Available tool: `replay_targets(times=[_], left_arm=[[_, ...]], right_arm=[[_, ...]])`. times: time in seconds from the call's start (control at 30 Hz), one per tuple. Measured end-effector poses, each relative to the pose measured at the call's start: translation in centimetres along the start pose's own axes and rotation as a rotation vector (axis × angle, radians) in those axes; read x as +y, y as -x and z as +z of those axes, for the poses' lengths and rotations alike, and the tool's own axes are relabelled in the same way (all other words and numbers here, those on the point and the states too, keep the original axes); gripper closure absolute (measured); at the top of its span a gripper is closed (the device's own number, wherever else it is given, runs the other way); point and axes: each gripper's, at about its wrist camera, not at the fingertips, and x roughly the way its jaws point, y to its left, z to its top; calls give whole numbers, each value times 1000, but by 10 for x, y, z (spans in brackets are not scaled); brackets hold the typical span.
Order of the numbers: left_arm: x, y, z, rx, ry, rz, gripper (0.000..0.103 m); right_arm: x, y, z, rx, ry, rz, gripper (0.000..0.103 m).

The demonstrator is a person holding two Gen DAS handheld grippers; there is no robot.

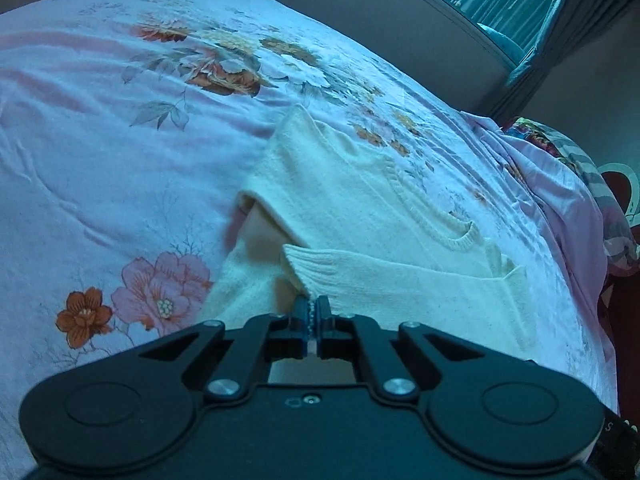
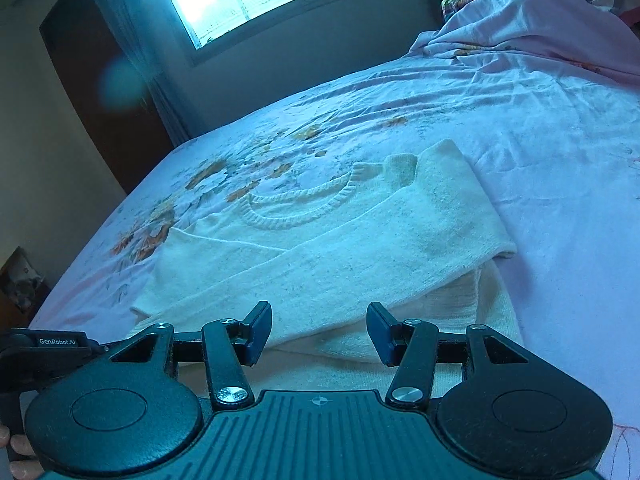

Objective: Fold small clothes

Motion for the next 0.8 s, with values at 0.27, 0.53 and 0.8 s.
replay_targets(times=[0.27,0.53,0.8], left_arm=[[5,-12,4,31,41,13,84],[-2,5,9,-55,-13,35,102],[10,-10,5,-51,-39,116,102]], right_arm=[[6,-5,-11,32,26,7,51],[6,-4,-9,24,18,9,51],[9,-10,-9,34,41,8,51]])
